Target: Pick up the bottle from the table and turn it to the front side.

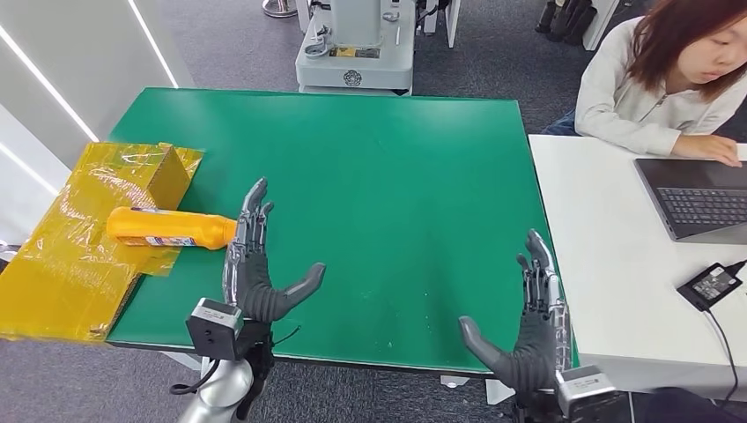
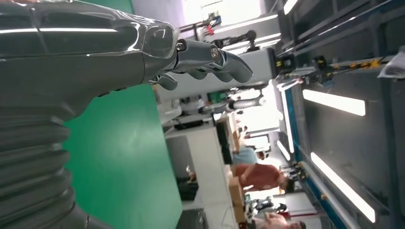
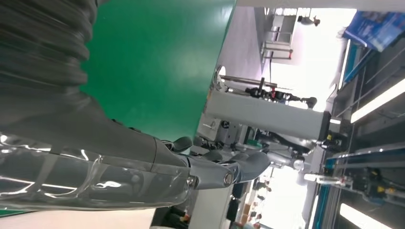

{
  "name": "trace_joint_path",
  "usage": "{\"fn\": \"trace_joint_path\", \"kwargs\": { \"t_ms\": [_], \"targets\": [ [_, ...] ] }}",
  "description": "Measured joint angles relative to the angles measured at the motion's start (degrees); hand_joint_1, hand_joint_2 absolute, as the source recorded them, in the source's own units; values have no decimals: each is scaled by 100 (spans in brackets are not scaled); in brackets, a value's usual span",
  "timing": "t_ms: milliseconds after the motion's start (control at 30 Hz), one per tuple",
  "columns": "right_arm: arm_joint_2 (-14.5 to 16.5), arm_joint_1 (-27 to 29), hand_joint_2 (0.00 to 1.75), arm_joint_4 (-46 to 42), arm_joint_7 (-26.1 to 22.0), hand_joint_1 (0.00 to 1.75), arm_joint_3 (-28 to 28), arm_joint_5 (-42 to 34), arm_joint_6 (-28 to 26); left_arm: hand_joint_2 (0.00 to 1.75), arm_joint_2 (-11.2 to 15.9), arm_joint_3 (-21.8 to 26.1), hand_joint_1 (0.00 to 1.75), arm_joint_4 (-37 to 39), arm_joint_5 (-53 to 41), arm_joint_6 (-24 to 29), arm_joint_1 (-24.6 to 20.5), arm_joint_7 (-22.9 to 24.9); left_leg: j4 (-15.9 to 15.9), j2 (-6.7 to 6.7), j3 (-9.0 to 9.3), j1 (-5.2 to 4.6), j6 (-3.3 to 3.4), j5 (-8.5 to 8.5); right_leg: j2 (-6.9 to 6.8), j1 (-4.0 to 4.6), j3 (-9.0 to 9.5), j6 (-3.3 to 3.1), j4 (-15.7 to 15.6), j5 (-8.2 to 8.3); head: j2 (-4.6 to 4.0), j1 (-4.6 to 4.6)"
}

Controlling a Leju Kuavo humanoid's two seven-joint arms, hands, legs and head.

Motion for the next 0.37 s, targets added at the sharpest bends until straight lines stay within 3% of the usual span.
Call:
{"fn": "trace_joint_path", "kwargs": {
  "t_ms": [367],
  "targets": [
    [295,253,175,-322,51,0,-193,-206,-169,175,-62,-70,0,-37,162,-316,94,153,-1,1,1,0,0,0,0,0,0,0,0,0,0,1]
  ]
}}
